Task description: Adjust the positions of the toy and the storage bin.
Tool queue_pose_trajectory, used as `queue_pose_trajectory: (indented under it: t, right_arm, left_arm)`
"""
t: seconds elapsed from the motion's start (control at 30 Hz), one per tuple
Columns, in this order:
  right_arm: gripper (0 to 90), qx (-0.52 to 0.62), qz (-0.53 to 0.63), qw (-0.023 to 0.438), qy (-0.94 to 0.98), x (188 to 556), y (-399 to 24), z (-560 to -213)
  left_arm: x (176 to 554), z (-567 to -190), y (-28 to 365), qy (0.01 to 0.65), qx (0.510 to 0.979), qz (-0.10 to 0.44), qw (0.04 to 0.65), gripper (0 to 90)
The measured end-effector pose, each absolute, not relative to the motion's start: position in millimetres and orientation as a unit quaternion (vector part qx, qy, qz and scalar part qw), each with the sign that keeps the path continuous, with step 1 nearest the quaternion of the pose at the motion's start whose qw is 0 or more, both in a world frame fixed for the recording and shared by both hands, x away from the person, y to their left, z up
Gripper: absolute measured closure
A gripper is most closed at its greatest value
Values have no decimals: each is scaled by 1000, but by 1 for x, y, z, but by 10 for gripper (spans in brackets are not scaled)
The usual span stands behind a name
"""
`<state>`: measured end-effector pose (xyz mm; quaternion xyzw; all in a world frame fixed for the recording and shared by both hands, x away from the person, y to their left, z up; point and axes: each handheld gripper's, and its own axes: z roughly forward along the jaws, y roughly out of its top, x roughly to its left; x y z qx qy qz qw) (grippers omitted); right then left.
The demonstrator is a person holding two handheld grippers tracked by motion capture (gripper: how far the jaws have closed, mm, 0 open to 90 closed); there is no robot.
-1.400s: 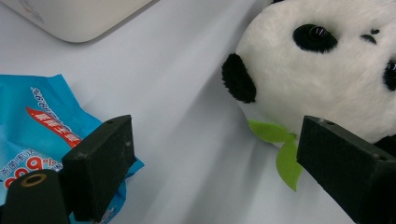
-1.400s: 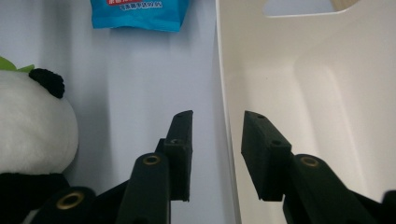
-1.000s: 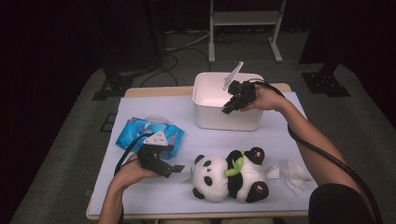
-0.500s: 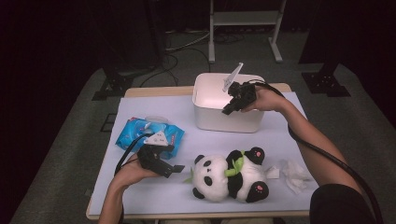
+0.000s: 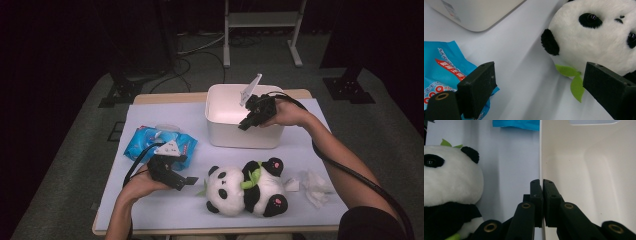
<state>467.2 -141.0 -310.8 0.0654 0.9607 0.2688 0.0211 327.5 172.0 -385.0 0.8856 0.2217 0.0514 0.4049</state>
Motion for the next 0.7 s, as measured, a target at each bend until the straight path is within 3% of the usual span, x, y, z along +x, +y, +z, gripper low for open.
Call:
queue_pose_trajectory:
  t: [0.7]
  right_arm:
    - [861, 60, 276, 14, 959, 434, -142, -312]
  left_arm:
    - [325, -383, 169, 212, 889, 54, 403, 107]
